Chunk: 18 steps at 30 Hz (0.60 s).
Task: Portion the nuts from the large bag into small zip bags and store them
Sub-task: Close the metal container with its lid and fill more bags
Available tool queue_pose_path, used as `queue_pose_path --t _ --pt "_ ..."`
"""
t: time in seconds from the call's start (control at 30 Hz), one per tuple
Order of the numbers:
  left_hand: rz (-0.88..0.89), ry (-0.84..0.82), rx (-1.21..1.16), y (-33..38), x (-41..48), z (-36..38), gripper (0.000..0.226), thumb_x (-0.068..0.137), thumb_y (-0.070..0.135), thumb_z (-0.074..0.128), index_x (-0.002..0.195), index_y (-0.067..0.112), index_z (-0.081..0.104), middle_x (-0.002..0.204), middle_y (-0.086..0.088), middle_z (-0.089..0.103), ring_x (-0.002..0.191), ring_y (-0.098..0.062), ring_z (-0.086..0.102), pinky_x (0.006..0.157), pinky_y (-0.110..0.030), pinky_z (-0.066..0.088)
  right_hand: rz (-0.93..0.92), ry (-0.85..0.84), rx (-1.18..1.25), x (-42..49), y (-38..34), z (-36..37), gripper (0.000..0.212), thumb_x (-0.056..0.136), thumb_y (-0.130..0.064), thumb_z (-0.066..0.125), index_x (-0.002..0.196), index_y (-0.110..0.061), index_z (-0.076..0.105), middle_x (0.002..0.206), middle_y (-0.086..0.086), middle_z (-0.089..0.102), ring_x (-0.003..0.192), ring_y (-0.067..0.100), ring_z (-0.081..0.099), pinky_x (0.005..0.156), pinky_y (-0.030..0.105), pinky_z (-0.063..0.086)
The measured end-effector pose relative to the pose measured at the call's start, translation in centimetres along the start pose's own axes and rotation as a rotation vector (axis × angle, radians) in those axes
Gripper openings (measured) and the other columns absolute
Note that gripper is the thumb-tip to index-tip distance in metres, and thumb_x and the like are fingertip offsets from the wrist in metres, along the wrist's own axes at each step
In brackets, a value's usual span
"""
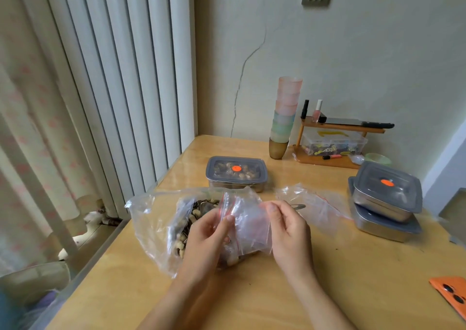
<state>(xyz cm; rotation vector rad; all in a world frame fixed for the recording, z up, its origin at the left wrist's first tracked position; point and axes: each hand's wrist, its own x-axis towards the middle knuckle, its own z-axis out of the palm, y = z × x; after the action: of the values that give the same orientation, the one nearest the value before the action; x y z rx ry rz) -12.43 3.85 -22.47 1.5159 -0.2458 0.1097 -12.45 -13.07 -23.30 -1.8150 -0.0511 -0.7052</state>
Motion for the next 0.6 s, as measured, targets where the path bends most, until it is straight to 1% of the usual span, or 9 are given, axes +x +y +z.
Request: queue_pose_path --t 0.07,0.13,0.2,0.27,0.3,0.4,0.43,0.5,0.6 --pt "-0.013 0.022 -0.02 -0.38 0.57 -0.45 0.036 0.102 0.022 0.064 0.066 0.015 0.059 0.063 0.002 0.052 0.062 -0.013 0.046 0.057 -0.017 0.036 0.043 -0.005 0.037 0.07 0.36 -0.13 0.019 0.106 -0.02 0.058 0.094 -0.026 0.072 0.073 -0.008 0.07 0.065 0.013 0.061 0.063 0.032 0.047" --pt "-0.02 0.011 0.001 -0.65 0.84 -0.6 0.039 0.101 0.026 0.065 0.066 0.011 0.057 0.061 -0.001 0.05 0.061 -0.014 0.044 0.059 -0.022 0.036 0.098 -0.025 0.087 0.11 0.47 -0.03 0.016 0.105 -0.02 0.061 0.096 -0.025 0.073 0.082 -0.002 0.075 0.076 0.025 0.067 0.071 0.037 0.051" --pt "-0.014 0.014 0.024 -0.96 0.87 -0.4 0.039 0.1 0.028 0.067 0.065 0.015 0.057 0.06 0.001 0.051 0.06 -0.014 0.045 0.06 -0.024 0.036 0.163 -0.095 0.15 0.14 0.47 0.13 0.004 0.099 -0.029 0.069 0.099 -0.027 0.072 0.092 -0.002 0.075 0.088 0.025 0.069 0.079 0.035 0.053" --pt "-0.013 0.015 0.007 -1.11 0.79 -0.2 0.035 0.098 0.029 0.069 0.069 0.013 0.06 0.059 0.001 0.051 0.057 -0.014 0.044 0.057 -0.024 0.036 0.223 -0.194 0.164 0.24 0.57 0.15 0.021 0.084 -0.041 0.078 0.102 -0.033 0.071 0.101 -0.005 0.074 0.098 0.018 0.069 0.085 0.032 0.055" --pt "-0.019 0.007 -0.021 -1.06 0.72 -0.14 0.033 0.097 0.029 0.07 0.071 0.011 0.061 0.06 -0.001 0.051 0.055 -0.014 0.044 0.055 -0.024 0.036 0.227 -0.235 0.153 0.29 0.6 0.13 0.025 0.081 -0.041 0.082 0.101 -0.033 0.071 0.101 -0.005 0.074 0.098 0.017 0.07 0.085 0.034 0.057" --pt "-0.071 -0.059 -0.11 -0.74 0.47 -0.15 0.017 0.091 0.028 0.075 0.095 0.013 0.068 0.07 -0.002 0.061 0.058 -0.014 0.053 0.054 -0.025 0.043 0.176 -0.205 0.133 0.26 0.37 0.12 0.01 0.09 -0.017 0.08 0.087 -0.021 0.072 0.086 0.001 0.076 0.081 0.014 0.071 0.073 0.03 0.054" --pt "-0.107 -0.09 -0.13 -0.74 0.4 -0.15 0.023 0.089 0.023 0.079 0.108 0.016 0.067 0.078 -0.002 0.064 0.065 -0.017 0.058 0.059 -0.029 0.047 0.169 -0.164 0.132 0.15 0.35 0.17 0.011 0.093 -0.014 0.076 0.085 -0.018 0.071 0.08 0.002 0.075 0.075 0.012 0.069 0.071 0.029 0.053" --pt "-0.165 -0.143 -0.188 -1.04 0.39 -0.09 0.043 0.086 0.011 0.083 0.122 0.018 0.061 0.085 -0.004 0.064 0.072 -0.024 0.058 0.062 -0.036 0.046 0.181 -0.09 0.121 -0.05 0.4 0.29 0.013 0.097 -0.018 0.072 0.084 -0.017 0.069 0.073 0.0 0.072 0.066 0.011 0.063 0.066 0.035 0.053" --pt "-0.162 -0.116 -0.223 -1.1 0.47 0.02 0.052 0.083 0.003 0.082 0.125 0.017 0.057 0.083 -0.006 0.061 0.067 -0.018 0.059 0.055 -0.03 0.048 0.196 -0.048 0.098 0.07 0.32 0.03 0.017 0.092 -0.031 0.071 0.082 -0.019 0.066 0.072 0.001 0.071 0.062 0.011 0.061 0.064 0.037 0.052"
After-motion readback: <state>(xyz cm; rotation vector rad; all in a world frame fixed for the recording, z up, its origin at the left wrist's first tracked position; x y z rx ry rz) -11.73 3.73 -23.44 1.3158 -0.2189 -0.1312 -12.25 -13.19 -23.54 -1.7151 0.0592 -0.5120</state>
